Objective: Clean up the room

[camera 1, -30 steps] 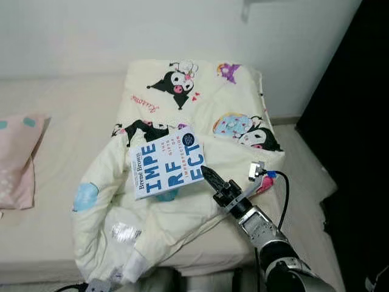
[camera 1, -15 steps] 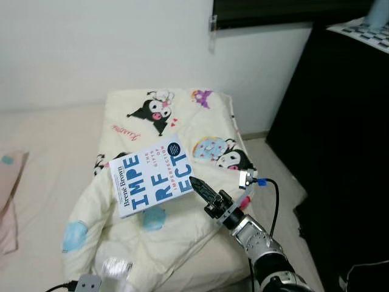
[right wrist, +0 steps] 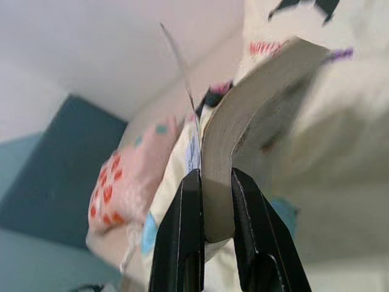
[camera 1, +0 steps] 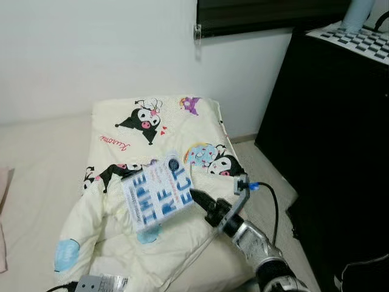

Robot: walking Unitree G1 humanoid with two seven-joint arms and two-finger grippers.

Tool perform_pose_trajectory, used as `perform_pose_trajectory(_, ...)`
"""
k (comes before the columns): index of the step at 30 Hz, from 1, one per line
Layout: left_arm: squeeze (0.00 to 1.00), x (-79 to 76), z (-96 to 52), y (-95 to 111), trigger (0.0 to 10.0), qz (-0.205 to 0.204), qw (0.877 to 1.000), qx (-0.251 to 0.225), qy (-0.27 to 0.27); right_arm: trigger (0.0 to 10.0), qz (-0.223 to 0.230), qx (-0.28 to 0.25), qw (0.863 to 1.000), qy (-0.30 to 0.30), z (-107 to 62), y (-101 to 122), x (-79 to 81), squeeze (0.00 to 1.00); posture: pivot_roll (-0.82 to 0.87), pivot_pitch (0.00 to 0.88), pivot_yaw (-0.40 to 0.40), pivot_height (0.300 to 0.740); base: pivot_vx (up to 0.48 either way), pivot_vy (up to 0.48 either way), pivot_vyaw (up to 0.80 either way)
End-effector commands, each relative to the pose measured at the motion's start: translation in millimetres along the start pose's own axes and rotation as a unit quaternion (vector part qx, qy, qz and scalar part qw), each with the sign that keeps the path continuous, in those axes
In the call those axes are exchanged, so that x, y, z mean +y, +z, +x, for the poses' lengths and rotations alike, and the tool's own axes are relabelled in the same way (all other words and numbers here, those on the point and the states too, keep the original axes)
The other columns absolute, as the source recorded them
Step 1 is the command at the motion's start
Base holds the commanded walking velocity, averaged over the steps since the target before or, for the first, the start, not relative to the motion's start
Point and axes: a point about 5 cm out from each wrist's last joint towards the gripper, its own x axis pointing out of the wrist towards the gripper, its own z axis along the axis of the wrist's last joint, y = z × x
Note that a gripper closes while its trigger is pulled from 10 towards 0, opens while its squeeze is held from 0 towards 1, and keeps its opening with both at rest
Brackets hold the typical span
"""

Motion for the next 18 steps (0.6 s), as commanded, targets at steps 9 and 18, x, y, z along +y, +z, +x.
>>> perform_pose_trajectory(9, 0.0, -1.1, -1.4, -12.6, 10.0, 0.016, 0.999, 0.034, -0.003, 10.0, -0.017, 0.013, 0.999, 0.029, 8.3, -6.7, 10.0, 0.0, -0.01, 0.11, 0.006, 0.74, -0.098, 0.0, 0.8)
perform_pose_trajectory(18, 0.0, -0.9, -1.2, -10.7, 10.0, 0.022, 0.999, 0.03, -0.005, 10.0, -0.027, 0.019, 0.999, 0.041, 11.2, -8.4, 13.6, 0.0, -0.01, 0.112, 0.005, 0.74, -0.245, 0.0, 0.8)
